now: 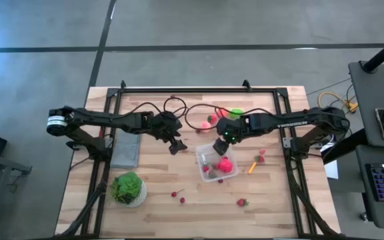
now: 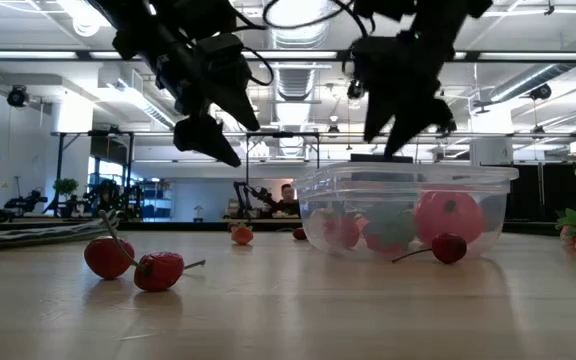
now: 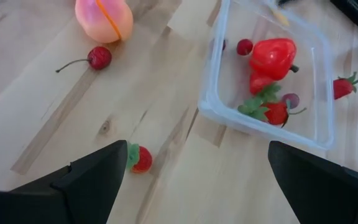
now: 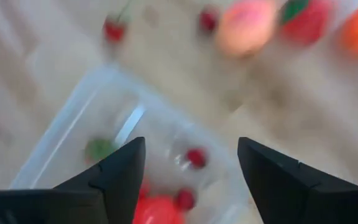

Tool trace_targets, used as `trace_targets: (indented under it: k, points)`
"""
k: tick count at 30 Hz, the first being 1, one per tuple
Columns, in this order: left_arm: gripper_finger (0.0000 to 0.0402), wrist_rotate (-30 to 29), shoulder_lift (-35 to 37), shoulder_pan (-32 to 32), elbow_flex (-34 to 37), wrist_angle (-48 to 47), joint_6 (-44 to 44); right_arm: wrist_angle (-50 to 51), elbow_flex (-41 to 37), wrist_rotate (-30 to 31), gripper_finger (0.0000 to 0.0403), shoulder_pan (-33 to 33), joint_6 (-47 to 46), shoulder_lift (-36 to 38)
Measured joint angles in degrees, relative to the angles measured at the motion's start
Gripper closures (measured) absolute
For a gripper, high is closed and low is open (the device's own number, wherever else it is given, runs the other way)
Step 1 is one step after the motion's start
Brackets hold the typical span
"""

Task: Pick and placing Produce into tupperware
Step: Put the strawberry into the transparent bin

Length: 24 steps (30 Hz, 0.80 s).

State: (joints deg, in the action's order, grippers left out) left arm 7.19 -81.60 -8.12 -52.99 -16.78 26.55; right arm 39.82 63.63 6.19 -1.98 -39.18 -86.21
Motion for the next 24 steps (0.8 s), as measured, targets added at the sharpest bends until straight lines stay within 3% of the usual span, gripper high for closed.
trace_targets:
  k: [4,10,17,24]
  points:
    - [0.0027,0.0,0.1,0.0,0.0,-1.2,-5.6,5.4,5.6,10.2,0.0138,0.0,1.1,1.6]
    - [0.0027,-2.6,0.2,-0.5,0.0,-1.2,-28.0,12.0,13.4,16.1,0.0129,-0.7,6.4,3.8]
    - [0.0027,-4.8,-3.7,-0.5,0.0,-2.3,-25.8,26.8,21.3,24.7,0.0134,-2.9,1.1,4.4]
    - [0.0052,-4.5,-9.3,1.2,0.1,-2.9,-37.6,33.5,22.2,27.1,0.0141,-3.7,-0.4,6.4]
